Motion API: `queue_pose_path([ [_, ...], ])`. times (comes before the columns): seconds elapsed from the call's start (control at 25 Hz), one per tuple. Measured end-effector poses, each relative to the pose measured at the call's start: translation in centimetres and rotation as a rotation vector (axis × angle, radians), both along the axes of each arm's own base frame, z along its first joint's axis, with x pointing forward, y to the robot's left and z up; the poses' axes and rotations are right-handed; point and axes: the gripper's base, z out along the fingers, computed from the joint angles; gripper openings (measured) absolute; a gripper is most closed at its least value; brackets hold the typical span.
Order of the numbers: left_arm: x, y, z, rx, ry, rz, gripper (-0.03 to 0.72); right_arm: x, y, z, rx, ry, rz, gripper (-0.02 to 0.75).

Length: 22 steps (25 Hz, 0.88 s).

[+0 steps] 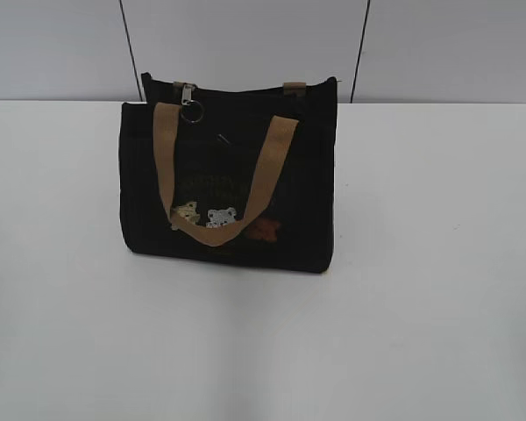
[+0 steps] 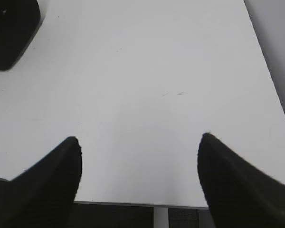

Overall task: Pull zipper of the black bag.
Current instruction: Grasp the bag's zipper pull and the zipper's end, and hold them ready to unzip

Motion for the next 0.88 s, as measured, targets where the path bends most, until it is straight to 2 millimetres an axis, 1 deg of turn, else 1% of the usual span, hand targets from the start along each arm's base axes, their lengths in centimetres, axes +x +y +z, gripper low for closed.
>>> queue_pose_path([
  [0.2,3.9,0.1,0.2,-0.039,0.048,0.012,0.400,0.0,0.0,0.0,0.000,0.000,0.000,0.575],
  [0.4,8.6,-0.1,-0.8,-0.096,0.130,0.024,0.396,0.0,0.0,0.0,0.000,0.000,0.000,0.575],
  [0.56,11.7,-0.2,-1.9,-0.068,0.164,-0.010,0.393,0.0,0.0,0.0,0.000,0.000,0.000,0.575],
  [0.64,13.4,-0.4,-2.9,-0.067,0.193,-0.038,0.393,0.0,0.0,0.0,0.000,0.000,0.000,0.575],
  [0.8,15.7,-0.7,-4.3,-0.085,0.210,-0.081,0.392,0.0,0.0,0.0,0.000,0.000,0.000,0.575],
  [0.88,16.8,-1.0,-5.3,-0.092,0.238,-0.114,0.392,0.0,0.0,0.0,0.000,0.000,0.000,0.575],
])
